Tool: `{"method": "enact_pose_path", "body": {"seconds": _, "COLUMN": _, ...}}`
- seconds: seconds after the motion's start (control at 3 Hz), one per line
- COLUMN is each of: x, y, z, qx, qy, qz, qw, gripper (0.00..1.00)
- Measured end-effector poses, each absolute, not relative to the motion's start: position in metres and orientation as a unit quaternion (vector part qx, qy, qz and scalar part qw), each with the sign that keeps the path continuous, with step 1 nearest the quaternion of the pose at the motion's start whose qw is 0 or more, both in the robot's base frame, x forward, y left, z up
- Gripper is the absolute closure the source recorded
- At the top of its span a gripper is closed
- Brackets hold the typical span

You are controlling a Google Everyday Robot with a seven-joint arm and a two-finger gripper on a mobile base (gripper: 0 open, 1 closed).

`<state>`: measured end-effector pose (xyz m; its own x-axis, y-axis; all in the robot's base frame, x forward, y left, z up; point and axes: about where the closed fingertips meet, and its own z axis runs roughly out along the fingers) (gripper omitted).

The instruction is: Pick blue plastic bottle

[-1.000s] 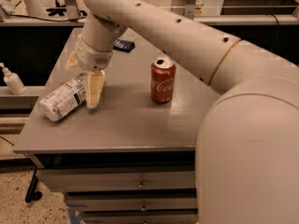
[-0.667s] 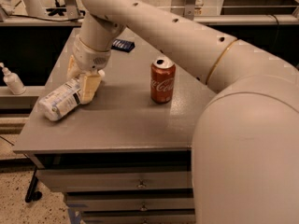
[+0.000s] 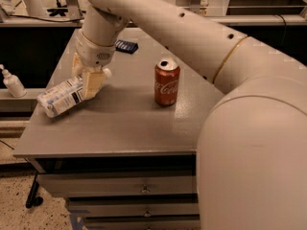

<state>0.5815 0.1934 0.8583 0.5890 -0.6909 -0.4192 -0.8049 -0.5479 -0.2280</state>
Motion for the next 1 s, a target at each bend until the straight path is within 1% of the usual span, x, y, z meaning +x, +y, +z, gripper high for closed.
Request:
{"method": "enact_pose_path", "body": {"seconds": 0.33, "x": 0.597, "y": 0.181, "z": 0.882, "qx": -0.864, "qy": 0.440, "qz": 0.112, "qw": 0.217, "gripper": 1.00}}
{"method": "enact_pose_path", "body": {"seconds": 0.67, "x": 0.617, "y": 0.171, "z": 0.913, "qx": -0.857, "qy": 0.446, "qz": 0.081, "qw": 0.246, "gripper": 1.00}}
{"method": "enact_pose_path", "body": {"seconds": 1.0, "x": 0.632, "y": 0.162, "z": 0.945, "qx": -0.838, "qy": 0.449, "qz": 0.074, "qw": 0.302, "gripper": 1.00}}
